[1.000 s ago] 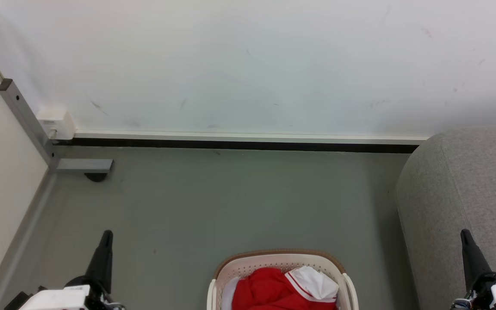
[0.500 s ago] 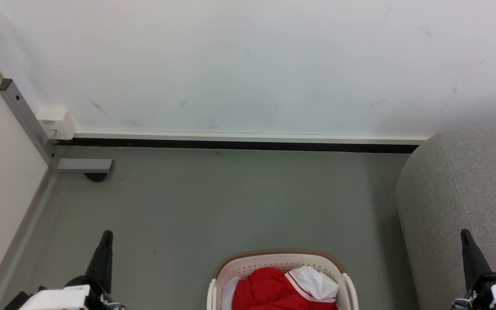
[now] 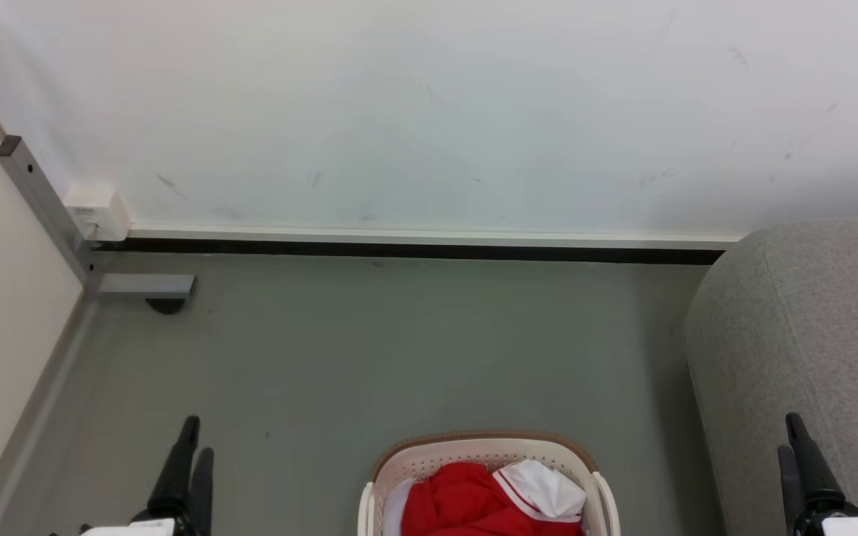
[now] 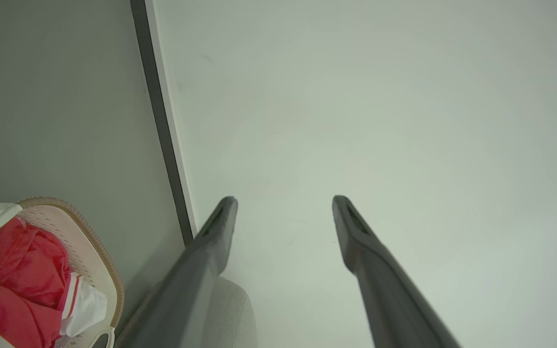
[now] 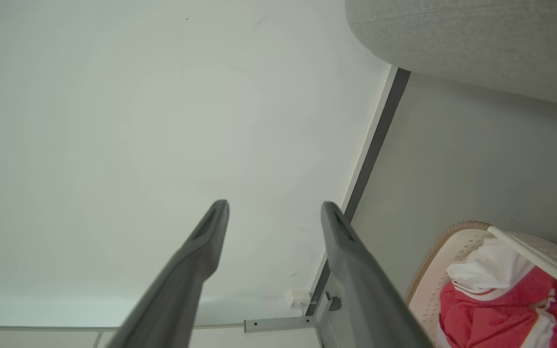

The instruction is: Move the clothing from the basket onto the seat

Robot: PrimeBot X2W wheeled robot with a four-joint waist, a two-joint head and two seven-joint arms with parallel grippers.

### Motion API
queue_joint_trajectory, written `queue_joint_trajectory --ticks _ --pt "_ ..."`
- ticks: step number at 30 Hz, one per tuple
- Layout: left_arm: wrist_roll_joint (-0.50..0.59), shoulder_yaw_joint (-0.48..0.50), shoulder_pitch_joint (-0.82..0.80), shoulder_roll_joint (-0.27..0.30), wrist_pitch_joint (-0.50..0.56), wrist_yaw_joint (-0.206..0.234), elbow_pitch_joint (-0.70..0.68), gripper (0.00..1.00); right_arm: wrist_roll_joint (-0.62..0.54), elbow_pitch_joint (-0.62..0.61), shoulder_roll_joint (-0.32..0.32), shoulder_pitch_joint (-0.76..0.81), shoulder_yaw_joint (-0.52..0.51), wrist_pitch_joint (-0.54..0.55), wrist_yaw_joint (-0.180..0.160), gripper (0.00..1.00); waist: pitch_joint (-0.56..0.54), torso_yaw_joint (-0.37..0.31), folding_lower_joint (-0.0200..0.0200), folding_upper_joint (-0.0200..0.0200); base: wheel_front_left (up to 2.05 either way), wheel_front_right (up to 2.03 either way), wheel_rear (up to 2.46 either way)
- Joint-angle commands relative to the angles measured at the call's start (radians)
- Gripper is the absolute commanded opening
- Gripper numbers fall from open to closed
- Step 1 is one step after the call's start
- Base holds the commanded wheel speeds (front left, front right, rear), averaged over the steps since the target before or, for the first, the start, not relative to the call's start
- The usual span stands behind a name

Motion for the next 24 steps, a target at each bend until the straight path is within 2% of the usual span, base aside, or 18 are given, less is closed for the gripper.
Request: queue_joint_trajectory --ticks 1,12,24 --pt "0.023 -0.003 -0.012 0.006 -0.016 0.002 -0.021 1.00 -0.039 -0.015 -0.007 -0.022 0.006 -0.012 0.000 1.00 0.000 0.000 0.0000 0.0000 0.00 0.00 0.00" --pt "0.158 -0.025 -0.002 0.008 -0.066 0.023 -0.048 1.00 -0.272 -0.044 -0.009 -0.021 0.023 -0.063 0.000 1.00 0.004 -0.002 0.0000 0.0000 0.00 0.00 0.00" --pt "0.367 -0.054 0.011 0.010 -0.114 0.063 -0.089 1.00 -0.523 -0.069 -0.012 -0.022 0.049 -0.111 -0.001 1.00 0.009 -0.005 0.0000 0.0000 0.00 0.00 0.00"
